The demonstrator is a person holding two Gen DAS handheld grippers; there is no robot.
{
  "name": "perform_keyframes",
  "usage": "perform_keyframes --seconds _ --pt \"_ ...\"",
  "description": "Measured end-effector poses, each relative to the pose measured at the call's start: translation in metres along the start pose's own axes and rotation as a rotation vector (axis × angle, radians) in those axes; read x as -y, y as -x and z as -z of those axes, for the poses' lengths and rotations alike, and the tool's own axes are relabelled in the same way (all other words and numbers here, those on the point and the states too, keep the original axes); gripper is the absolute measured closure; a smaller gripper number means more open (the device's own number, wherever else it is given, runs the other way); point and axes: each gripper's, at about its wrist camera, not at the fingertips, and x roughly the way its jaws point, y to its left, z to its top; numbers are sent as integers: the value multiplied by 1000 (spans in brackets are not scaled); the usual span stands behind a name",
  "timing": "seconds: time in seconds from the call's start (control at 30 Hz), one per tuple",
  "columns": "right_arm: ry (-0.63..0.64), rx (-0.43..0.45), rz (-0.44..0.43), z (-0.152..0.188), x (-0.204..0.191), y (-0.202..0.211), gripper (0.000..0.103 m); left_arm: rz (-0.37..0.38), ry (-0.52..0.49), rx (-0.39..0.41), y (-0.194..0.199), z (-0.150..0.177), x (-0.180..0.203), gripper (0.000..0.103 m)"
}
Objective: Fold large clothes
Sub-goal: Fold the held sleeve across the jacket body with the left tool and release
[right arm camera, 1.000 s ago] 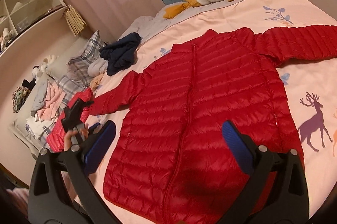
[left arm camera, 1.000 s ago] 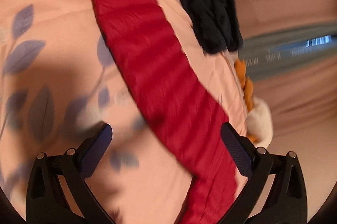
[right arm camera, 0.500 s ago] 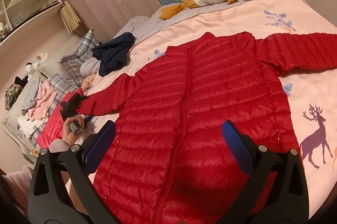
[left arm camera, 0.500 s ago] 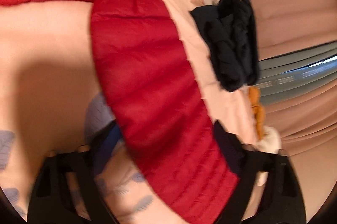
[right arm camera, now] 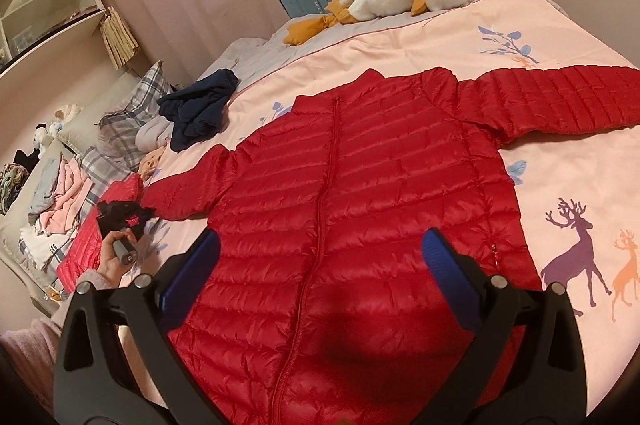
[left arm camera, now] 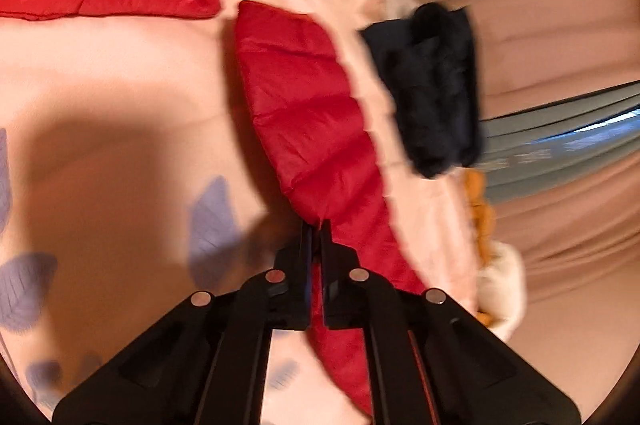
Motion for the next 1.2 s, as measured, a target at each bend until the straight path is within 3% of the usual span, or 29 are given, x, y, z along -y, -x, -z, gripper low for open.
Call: perform_keyframes --seconds 0.03,0.13,0.23,0.27,0.3,0.4,0.47,0.57,0.67,0.73,0.77,0.87,0.97,1.07,1.2 --pt "-4 1 -2 0 0 -1 2 51 17 -11 5 3 -2 100" --pt "-13 -10 -10 0 1 -6 2 78 33 -29 14 10 -12 100" --pt "-16 -27 -14 2 0 -11 2 44 103 -38 10 10 -34 95" --pt "-13 -32 -14 2 -1 -12 2 43 134 -36 8 10 -40 91" --pt "-7 -33 -12 3 -3 -12 2 55 159 -29 6 9 -45 79" --pt "21 -33 5 2 -9 -12 2 132 205 -4 5 8 -50 61" --pt "32 -33 8 1 -11 -13 2 124 193 19 1 4 -44 55" --pt "46 -29 -1 -1 -17 -14 2 75 177 25 -10 -1 -34 58" --pt "68 -28 8 -1 -19 -13 2 3 175 15 -18 -6 -34 90" --pt "82 -24 15 0 -19 -11 2 -10 170 34 -12 -5 -30 94" --pt "85 -22 19 0 -17 -10 2 -29 130 54 -7 -4 -20 95" --pt "69 -13 30 -1 -8 -6 2 -86 -128 117 22 8 46 96" --pt "33 -2 32 0 1 -2 2 -69 -357 145 43 32 118 96" --pt "-9 -1 26 3 13 3 2 -36 -665 157 62 91 207 96" --pt "-33 9 31 5 23 14 2 -44 -936 107 62 177 267 95"
